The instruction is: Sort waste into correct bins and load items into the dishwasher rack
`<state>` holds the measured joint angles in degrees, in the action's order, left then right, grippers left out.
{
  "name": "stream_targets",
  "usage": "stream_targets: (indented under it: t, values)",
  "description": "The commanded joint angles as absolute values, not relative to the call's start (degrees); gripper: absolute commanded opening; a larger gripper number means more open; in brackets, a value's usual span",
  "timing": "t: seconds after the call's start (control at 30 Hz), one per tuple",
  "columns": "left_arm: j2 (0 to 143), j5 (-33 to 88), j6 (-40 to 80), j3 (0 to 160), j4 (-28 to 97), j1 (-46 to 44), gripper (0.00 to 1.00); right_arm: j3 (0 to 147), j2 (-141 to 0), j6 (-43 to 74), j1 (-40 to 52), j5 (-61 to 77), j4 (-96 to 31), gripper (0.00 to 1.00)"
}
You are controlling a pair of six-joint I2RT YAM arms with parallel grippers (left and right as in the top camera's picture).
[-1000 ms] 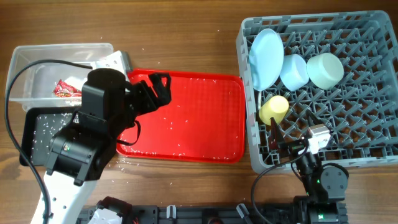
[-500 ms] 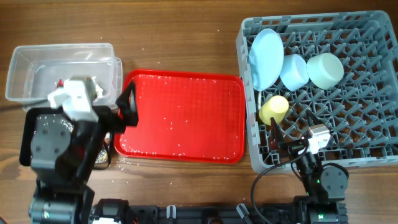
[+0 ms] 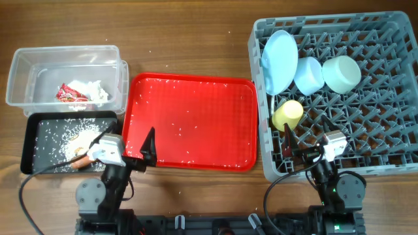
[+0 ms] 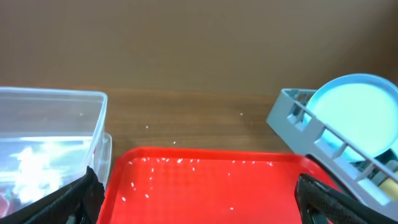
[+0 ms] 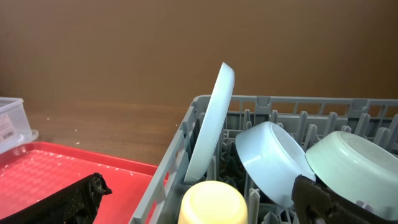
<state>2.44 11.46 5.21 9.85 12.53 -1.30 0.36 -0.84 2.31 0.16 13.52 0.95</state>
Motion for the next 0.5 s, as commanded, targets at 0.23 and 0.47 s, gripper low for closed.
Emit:
stream_targets:
  t: [0.23,0.47]
  values:
    - [0.16,11.97,5.10,1.76,6.35,-0.78,1.00,0.30,-0.43,3.01,-0.08,14.26,1.28,1.00]
    - [0.16,11.97,5.10,1.76,6.37,-0.78,1.00,0.30,-0.43,3.01,-0.08,14.26,1.26,1.00]
